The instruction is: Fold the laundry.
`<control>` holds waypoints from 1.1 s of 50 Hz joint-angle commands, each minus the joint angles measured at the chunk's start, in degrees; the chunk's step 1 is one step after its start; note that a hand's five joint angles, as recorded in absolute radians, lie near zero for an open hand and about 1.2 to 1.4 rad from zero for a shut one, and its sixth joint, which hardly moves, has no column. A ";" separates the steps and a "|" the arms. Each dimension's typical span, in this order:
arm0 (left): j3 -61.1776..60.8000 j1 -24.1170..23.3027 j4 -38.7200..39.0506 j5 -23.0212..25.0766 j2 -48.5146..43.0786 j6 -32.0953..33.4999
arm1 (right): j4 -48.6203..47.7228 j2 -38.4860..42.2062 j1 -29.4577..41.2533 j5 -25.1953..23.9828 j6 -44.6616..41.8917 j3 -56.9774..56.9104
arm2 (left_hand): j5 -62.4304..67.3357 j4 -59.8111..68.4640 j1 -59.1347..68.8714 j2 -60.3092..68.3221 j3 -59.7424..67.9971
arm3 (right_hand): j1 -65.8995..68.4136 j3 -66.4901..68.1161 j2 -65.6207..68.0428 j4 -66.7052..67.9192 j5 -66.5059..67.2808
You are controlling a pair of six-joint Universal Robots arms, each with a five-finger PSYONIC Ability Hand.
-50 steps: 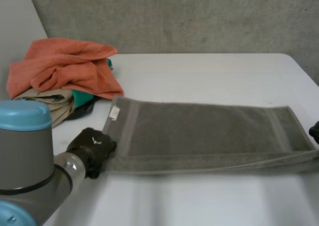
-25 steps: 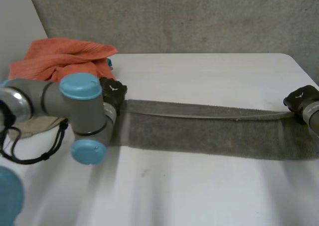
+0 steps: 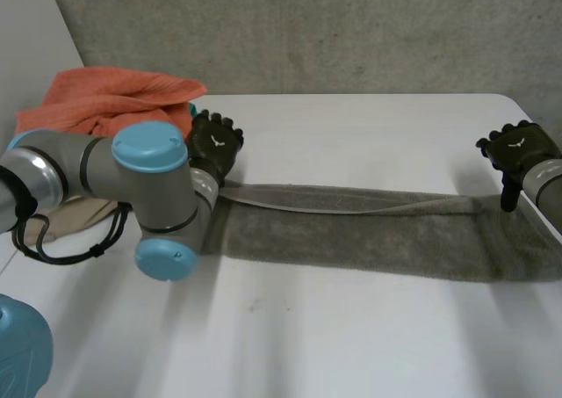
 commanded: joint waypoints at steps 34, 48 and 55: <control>14.31 1.41 4.84 8.37 -8.50 0.61 | -15.15 0.79 0.14 0.41 10.35 -2.59 | -0.69 0.37 0.05 0.27 0.02 | -2.83 -1.98 -1.96 -1.74 -2.95; -15.41 1.49 5.01 9.16 12.60 -10.54 | 8.34 -15.75 -10.49 -5.04 9.21 18.06 | -1.02 0.03 -0.29 -0.06 -0.32 | -2.83 -1.98 -1.96 -1.74 -2.95; -18.14 1.58 5.01 9.25 14.28 -14.33 | -1.06 -15.40 -14.28 -8.21 7.53 26.16 | -0.86 0.20 -0.12 0.10 -0.15 | -0.56 0.29 0.31 0.53 -0.68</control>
